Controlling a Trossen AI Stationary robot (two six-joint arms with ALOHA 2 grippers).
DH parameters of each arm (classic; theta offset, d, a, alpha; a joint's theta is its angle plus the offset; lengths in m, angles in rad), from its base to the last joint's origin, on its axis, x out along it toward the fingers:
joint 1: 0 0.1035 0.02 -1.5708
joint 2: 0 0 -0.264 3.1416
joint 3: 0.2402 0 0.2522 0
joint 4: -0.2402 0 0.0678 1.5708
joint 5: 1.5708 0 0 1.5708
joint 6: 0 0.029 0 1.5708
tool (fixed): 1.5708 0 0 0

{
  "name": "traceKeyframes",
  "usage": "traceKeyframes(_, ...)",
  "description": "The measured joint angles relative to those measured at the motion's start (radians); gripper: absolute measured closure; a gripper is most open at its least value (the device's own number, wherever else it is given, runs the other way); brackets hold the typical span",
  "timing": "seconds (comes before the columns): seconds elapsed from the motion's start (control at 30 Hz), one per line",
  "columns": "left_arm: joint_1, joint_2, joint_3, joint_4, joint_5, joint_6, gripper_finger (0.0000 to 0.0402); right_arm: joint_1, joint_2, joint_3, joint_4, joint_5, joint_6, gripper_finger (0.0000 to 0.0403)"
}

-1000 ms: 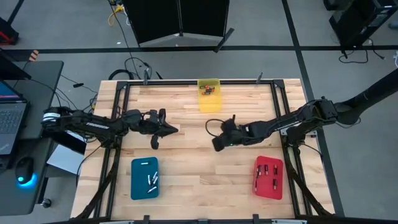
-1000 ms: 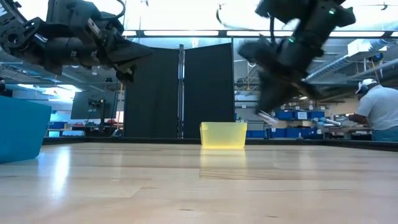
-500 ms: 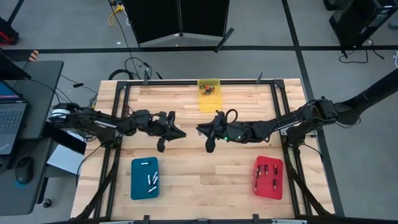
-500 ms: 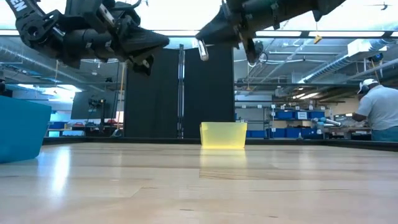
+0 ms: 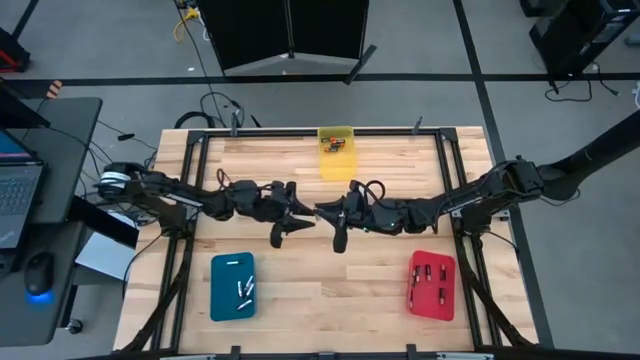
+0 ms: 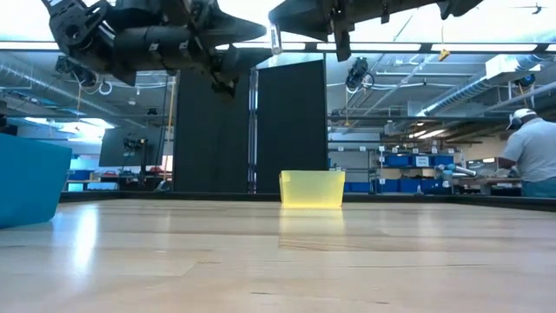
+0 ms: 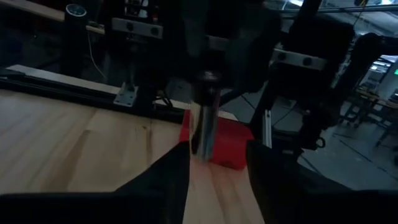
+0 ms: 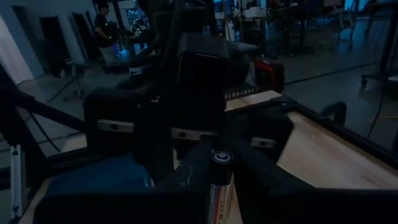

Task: Sort batteries
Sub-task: Put the silver battery into the blue bin

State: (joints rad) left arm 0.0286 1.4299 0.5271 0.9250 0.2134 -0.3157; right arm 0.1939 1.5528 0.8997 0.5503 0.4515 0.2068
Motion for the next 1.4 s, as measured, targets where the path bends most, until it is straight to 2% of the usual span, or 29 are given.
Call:
traceKeyframes(0.37,-0.001,0.058,0.061,0.024,0.011,0.023,0.0238,0.022,0.0,0.0,0.035,0.0,-0.027,0.0347)
traceKeyframes(0.5,-0.001,0.066,0.075,0.025,0.038,0.026,0.027,0.022,0.0,0.0,0.04,0.0,-0.027,0.0347)
traceKeyframes(0.67,-0.001,0.066,0.077,0.039,0.05,0.05,0.0343,0.022,-0.001,0.0,0.04,0.001,-0.027,0.0348)
traceKeyframes(0.83,-0.001,0.066,0.077,0.045,0.051,0.066,0.0349,0.022,-0.002,0.0,0.037,0.001,-0.042,0.0344)
traceKeyframes(0.97,0.001,0.061,0.077,0.028,0.053,0.092,0.0349,0.024,-0.001,0.001,0.037,0.057,-0.11,0.0304)
traceKeyframes(1.2,-0.004,-0.081,0.077,-0.275,0.039,0.214,0.0349,0.035,-0.003,0.001,0.075,0.236,-0.204,0.0231)
traceKeyframes(1.4,-0.024,-0.269,0.078,-0.608,0.016,0.26,0.0349,0.039,-0.003,0.001,0.064,0.241,-0.214,0.0208)
